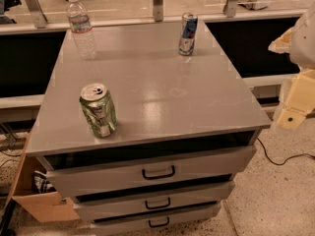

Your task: Knock redbull can over

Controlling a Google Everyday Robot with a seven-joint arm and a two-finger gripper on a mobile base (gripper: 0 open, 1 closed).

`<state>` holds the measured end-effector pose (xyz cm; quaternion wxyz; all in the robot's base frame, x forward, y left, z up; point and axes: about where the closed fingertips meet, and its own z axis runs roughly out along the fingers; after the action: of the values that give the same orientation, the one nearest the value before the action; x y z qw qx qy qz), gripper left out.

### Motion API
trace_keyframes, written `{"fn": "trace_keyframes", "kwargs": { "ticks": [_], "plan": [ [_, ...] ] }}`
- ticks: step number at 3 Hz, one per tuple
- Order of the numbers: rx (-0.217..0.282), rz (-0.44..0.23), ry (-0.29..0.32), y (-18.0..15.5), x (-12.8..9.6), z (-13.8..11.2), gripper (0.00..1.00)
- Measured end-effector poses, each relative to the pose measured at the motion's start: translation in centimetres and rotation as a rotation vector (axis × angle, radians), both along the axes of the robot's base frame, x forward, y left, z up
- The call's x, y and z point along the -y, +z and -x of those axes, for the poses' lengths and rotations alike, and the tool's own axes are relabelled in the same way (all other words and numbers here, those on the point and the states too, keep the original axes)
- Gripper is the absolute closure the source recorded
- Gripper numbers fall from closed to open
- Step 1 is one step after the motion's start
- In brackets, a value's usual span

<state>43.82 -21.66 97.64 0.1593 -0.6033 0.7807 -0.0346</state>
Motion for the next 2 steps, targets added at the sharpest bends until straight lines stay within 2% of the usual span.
{"fn": "trace_keyframes", "kwargs": {
  "ticks": [1,2],
  "plan": [
    [0.006,-0.002,0.001,0.1,0.0,-0.1,0.0],
    [0.041,-0.034,0.004,-1.2,0.2,-3.7,0.0]
  ]
}}
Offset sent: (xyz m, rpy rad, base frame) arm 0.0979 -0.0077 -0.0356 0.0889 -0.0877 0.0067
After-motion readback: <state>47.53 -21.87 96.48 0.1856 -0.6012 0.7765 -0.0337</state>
